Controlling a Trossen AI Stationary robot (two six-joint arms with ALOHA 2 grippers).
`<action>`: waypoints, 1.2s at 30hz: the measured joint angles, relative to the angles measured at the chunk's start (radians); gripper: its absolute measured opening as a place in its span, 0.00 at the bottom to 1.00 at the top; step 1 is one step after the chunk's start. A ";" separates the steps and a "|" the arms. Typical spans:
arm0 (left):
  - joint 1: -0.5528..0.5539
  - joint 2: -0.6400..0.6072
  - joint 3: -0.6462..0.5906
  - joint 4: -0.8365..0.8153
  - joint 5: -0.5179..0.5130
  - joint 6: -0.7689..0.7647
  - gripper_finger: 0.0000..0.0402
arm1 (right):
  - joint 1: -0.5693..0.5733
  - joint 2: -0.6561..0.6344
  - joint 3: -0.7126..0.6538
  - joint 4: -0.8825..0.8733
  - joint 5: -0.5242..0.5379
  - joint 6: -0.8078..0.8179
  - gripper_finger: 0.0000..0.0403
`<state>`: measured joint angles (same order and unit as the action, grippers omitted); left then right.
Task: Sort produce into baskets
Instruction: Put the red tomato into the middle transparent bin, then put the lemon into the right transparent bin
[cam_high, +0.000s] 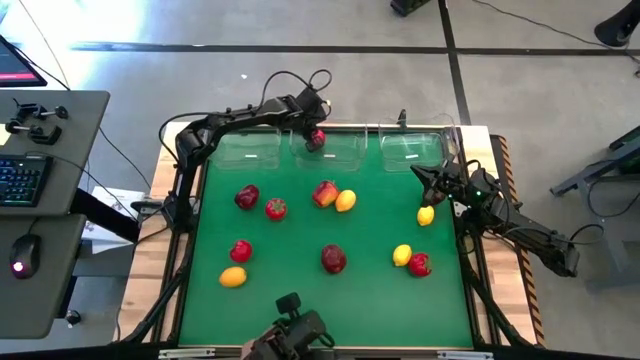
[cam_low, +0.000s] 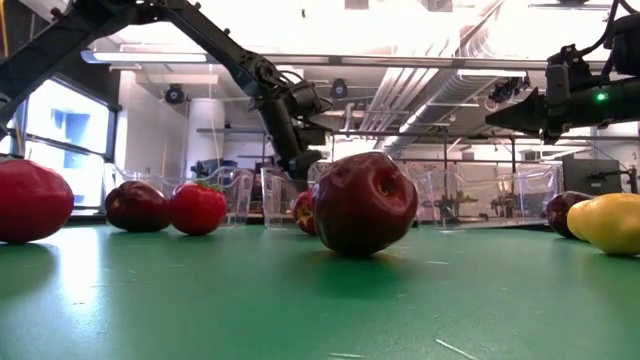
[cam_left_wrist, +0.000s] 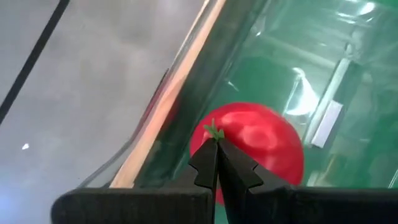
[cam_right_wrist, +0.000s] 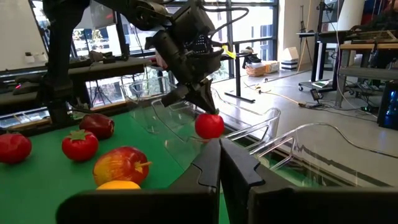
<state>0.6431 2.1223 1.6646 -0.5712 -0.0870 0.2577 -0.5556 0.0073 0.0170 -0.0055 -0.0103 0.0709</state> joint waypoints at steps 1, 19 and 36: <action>0.000 0.000 0.000 -0.004 -0.006 0.006 0.00 | 0.000 0.000 0.000 0.000 0.000 0.000 0.00; -0.001 -0.028 -0.002 -0.050 -0.113 0.066 0.00 | 0.000 0.000 0.000 0.000 0.000 0.000 0.00; -0.034 -0.028 -0.002 -0.066 -0.158 0.111 0.22 | 0.000 0.000 0.000 0.000 0.000 0.000 0.00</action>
<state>0.6088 2.0941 1.6630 -0.6369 -0.2452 0.3687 -0.5560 0.0074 0.0170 -0.0055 -0.0102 0.0708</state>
